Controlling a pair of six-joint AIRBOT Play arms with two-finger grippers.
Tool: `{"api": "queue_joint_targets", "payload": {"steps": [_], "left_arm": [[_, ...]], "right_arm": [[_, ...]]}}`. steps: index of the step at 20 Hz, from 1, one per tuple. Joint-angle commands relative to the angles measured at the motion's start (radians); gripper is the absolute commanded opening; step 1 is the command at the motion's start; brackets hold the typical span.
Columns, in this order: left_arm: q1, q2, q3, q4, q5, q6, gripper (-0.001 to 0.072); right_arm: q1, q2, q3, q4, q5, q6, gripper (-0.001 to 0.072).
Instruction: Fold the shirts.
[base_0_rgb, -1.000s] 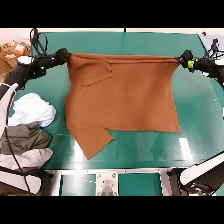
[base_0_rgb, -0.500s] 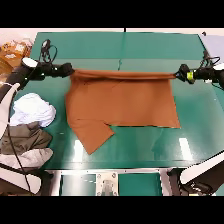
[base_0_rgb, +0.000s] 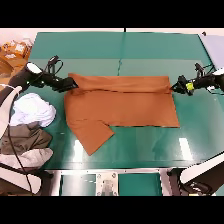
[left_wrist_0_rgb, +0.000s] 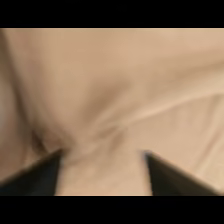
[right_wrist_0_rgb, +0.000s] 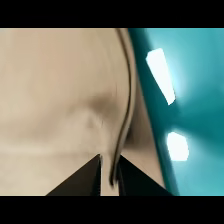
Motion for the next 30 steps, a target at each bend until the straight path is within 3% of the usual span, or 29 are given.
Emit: {"api": "queue_joint_targets", "payload": {"steps": [1, 5, 6, 7, 8, 11, 14, 16, 17, 18, 19, 20, 22, 27, 30], "left_arm": [[0.005, 0.006, -0.002, -0.004, -0.193, -0.005, 0.0602], [0.057, 0.009, 0.042, -0.002, -0.511, -0.086, 0.0599], [0.069, 0.009, 0.041, -0.002, -0.583, -0.109, 0.0482], [0.074, 0.009, 0.039, -0.001, -0.635, -0.114, 0.0206], [0.074, 0.010, 0.039, -0.001, -0.672, -0.113, 0.0064], [0.040, 0.097, -0.035, 0.021, -0.587, -0.113, 0.0031], [0.015, 0.328, -0.268, 0.076, -0.426, -0.126, 0.0032], [0.015, 0.510, -0.460, 0.100, -0.317, -0.183, 0.0032], [0.015, 0.590, -0.548, 0.105, -0.265, -0.203, 0.0034], [0.015, 0.658, -0.633, 0.103, -0.219, -0.219, 0.0054], [0.014, 0.703, -0.704, 0.095, -0.185, -0.221, 0.0379], [0.014, 0.723, -0.762, 0.095, -0.158, -0.244, 0.0638], [-0.014, 0.715, -0.851, 0.089, -0.104, -0.263, 0.0642], [-0.181, 0.709, -0.986, -0.082, 0.229, -0.270, 0.0641], [-0.190, 0.652, -0.991, -0.125, 0.295, -0.270, 0.0641]], "right_arm": [[-0.053, 0.002, 0.006, -0.005, 0.203, 0.031, 0.0172], [-0.154, 0.097, -0.028, -0.005, 0.226, 0.083, 0.0188], [-0.178, 0.154, -0.056, -0.005, 0.207, 0.084, 0.0187], [-0.196, 0.219, -0.099, -0.005, 0.177, 0.093, 0.0188], [-0.209, 0.291, -0.158, -0.005, 0.138, 0.093, 0.0188], [-0.224, 0.522, -0.426, -0.005, 0.030, 0.093, 0.0188], [-0.246, 0.695, -0.709, -0.005, 0.015, 0.093, 0.0188], [-0.249, 0.778, -0.873, 0.003, 0.015, 0.093, 0.0190], [-0.249, 0.800, -0.938, 0.012, 0.014, 0.093, 0.0195], [-0.249, 0.808, -0.994, 0.014, 0.005, 0.093, 0.0268], [-0.249, 0.807, -1.035, 0.014, -0.006, 0.093, 0.0403], [-0.249, 0.807, -1.071, 0.014, -0.031, 0.093, 0.0471], [-0.247, 0.807, -1.116, 0.018, -0.106, 0.093, 0.0471], [-0.192, 0.748, -1.166, 0.119, -0.309, 0.093, 0.0469], [-0.103, 0.657, -1.165, 0.212, -0.422, 0.092, 0.0469]]}}
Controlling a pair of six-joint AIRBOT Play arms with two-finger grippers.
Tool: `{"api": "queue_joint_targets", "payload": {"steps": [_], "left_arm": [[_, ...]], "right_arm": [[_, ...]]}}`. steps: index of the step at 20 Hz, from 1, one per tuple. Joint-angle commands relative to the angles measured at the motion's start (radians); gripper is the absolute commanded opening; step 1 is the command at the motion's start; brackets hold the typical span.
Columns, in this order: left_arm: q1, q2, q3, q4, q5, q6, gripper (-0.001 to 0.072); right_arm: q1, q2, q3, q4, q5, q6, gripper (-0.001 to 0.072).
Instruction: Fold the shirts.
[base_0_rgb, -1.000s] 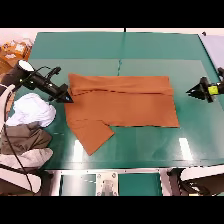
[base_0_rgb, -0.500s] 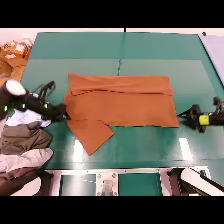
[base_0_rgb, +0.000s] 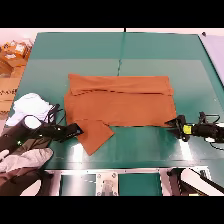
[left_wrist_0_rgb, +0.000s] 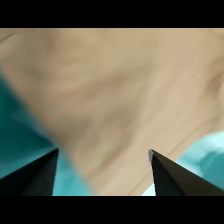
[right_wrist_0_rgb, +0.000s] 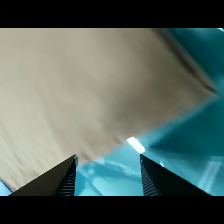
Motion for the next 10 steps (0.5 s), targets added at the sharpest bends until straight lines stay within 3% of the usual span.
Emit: {"api": "queue_joint_targets", "payload": {"steps": [1, 2, 3, 5, 6, 7, 9, 10], "left_arm": [[-0.032, -0.064, -0.036, -0.080, 0.158, -0.003, 0.0641], [-0.032, -0.095, -0.036, -0.127, 0.167, 0.022, 0.0640], [-0.032, -0.123, -0.036, -0.202, 0.166, 0.076, 0.0577], [-0.032, -0.130, -0.026, -0.289, 0.124, 0.199, 0.0206], [-0.032, -0.125, -0.011, -0.283, 0.088, 0.215, 0.0085], [-0.030, -0.118, 0.008, -0.259, 0.039, 0.214, 0.0033], [-0.030, -0.098, 0.050, -0.163, -0.051, 0.186, 0.0032], [-0.030, -0.079, 0.072, -0.098, -0.095, 0.143, 0.0031]], "right_arm": [[0.084, -0.088, -0.010, 0.099, -0.176, -0.007, 0.0464], [0.099, -0.100, -0.002, 0.108, -0.187, -0.007, 0.0464], [0.105, -0.104, 0.008, 0.107, -0.190, -0.008, 0.0463], [0.102, -0.104, 0.028, 0.103, -0.188, -0.026, 0.0456], [0.102, -0.104, 0.037, 0.097, -0.179, -0.026, 0.0343], [0.102, -0.103, 0.048, 0.071, -0.162, -0.026, 0.0212], [0.102, -0.101, 0.069, -0.018, -0.106, -0.026, 0.0012], [0.102, -0.093, 0.072, -0.065, -0.081, -0.025, 0.0012]]}}
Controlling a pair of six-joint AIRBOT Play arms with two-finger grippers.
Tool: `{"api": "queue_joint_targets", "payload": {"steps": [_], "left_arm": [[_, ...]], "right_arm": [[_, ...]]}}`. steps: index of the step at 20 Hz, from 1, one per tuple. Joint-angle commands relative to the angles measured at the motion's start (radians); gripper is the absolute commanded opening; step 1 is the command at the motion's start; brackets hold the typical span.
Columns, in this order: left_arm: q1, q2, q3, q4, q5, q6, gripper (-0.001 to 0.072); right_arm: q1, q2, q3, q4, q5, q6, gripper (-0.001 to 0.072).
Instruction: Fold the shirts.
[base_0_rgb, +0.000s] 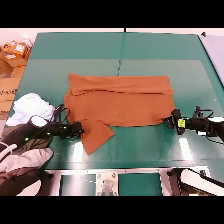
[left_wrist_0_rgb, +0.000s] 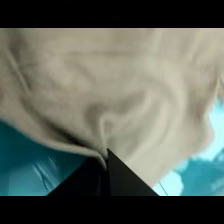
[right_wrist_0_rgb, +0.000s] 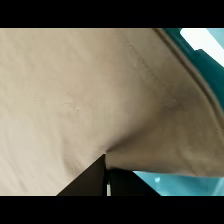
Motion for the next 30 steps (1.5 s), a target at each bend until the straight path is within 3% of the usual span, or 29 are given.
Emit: {"api": "queue_joint_targets", "payload": {"steps": [1, 3, 6, 11, 15, 21, 30], "left_arm": [[0.001, 0.050, 0.069, 0.151, -0.171, -0.066, 0.0031], [0.000, 0.136, 0.105, 0.270, -0.264, -0.148, 0.0031], [0.000, 0.275, 0.157, 0.331, -0.372, -0.213, 0.0031], [0.000, 0.340, 0.309, 0.335, -0.409, -0.237, 0.0031], [0.000, 0.302, 0.427, 0.378, -0.343, -0.214, 0.0031], [0.001, 0.074, 0.606, 0.391, -0.229, -0.160, 0.0031], [0.001, -0.469, 0.967, 0.398, -0.034, -0.100, 0.0033]], "right_arm": [[0.003, 0.021, 0.020, -0.129, 0.084, 0.001, 0.0013], [0.003, 0.075, 0.020, -0.200, 0.137, 0.035, 0.0012], [0.003, 0.208, 0.020, -0.247, 0.237, 0.056, 0.0012], [0.003, 0.412, 0.069, -0.253, 0.362, 0.101, 0.0012], [0.005, 0.399, 0.232, -0.201, 0.362, 0.106, 0.0012], [0.105, 0.177, 0.468, -0.156, 0.264, 0.096, 0.0012], [0.228, -0.420, 0.826, -0.127, 0.060, 0.096, 0.0014]]}}
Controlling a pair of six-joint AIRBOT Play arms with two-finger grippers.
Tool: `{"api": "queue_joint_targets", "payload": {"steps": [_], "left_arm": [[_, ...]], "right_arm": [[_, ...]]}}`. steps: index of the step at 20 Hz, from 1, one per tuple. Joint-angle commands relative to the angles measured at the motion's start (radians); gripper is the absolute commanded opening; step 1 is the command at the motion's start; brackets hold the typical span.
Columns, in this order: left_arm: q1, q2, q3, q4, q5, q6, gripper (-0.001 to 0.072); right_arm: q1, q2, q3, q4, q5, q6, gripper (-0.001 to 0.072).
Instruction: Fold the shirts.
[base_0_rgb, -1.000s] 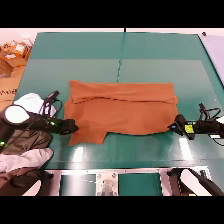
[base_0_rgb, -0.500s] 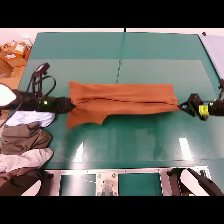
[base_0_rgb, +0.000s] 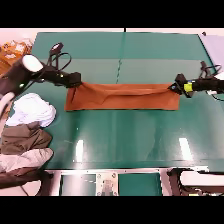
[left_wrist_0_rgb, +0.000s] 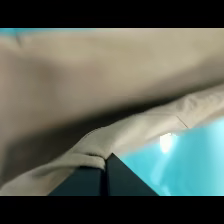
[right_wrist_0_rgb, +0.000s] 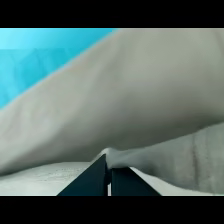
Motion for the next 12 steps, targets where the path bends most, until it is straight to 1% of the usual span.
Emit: {"api": "queue_joint_targets", "payload": {"steps": [1, 3, 4, 5, 6, 8, 10, 11, 12], "left_arm": [[0.001, -0.213, 0.127, 0.002, 0.146, 0.035, 0.0050], [0.006, -0.274, 0.174, 0.011, 0.254, 0.039, 0.0650], [0.023, -0.275, 0.193, 0.013, 0.314, 0.035, 0.0646], [0.049, -0.270, 0.221, 0.014, 0.325, 0.031, 0.0642], [0.084, -0.269, 0.269, 0.014, 0.262, 0.030, 0.0642], [0.154, -0.269, 0.358, 0.014, 0.025, 0.031, 0.0641], [0.195, -0.269, 0.400, 0.014, -0.164, 0.031, 0.0640], [0.204, -0.269, 0.401, 0.014, -0.214, 0.031, 0.0561], [0.204, -0.269, 0.401, 0.019, -0.246, 0.032, 0.0322]], "right_arm": [[0.032, -0.248, 0.155, 0.041, -0.101, -0.001, 0.0084], [0.017, -0.359, 0.275, 0.054, -0.120, -0.002, 0.0429], [-0.006, -0.395, 0.345, 0.051, -0.098, -0.024, 0.0496], [-0.036, -0.412, 0.402, 0.050, -0.052, -0.044, 0.0496], [-0.078, -0.415, 0.447, 0.048, 0.012, -0.080, 0.0496], [-0.172, -0.415, 0.497, 0.047, 0.167, -0.183, 0.0496], [-0.260, -0.425, 0.497, 0.038, 0.287, -0.253, 0.0498], [-0.292, -0.440, 0.492, 0.037, 0.337, -0.284, 0.0497], [-0.315, -0.456, 0.480, 0.037, 0.368, -0.301, 0.0498]]}}
